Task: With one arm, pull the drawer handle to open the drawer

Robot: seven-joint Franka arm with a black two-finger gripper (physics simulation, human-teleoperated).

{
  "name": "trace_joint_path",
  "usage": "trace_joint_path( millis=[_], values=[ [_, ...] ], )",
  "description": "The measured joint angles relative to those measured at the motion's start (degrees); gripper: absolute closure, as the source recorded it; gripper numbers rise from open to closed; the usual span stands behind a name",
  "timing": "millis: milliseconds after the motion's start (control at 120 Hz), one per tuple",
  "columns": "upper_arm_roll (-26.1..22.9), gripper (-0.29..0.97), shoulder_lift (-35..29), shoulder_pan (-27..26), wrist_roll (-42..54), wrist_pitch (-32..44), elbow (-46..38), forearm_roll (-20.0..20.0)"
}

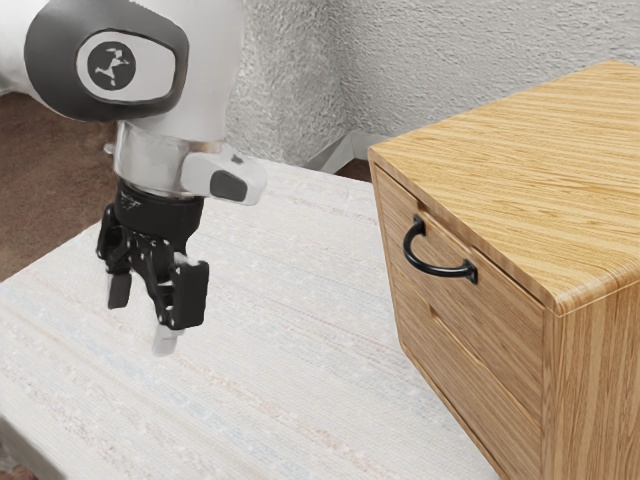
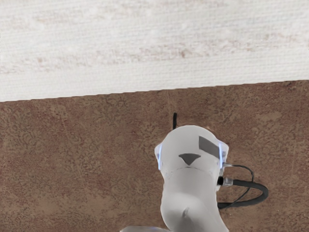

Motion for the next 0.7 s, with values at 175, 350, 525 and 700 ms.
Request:
trace_joint_path(
  millis=[175,350,525,700],
  values=[
    [0.22,0.00,1.45,1.27,-1.93,23.77,-4.25,1.31],
    [-0.09,0.00,1.15,-0.58,-17.35,32.87,-4.59,-6.17],
    [0.35,0.00,-0.16,-1.29,-35.27,38.13,-4.84,-12.59],
    [-10.41,0.00,-3.93,11.86,-48.75,41.25,-9.29,-15.45]
  ],
)
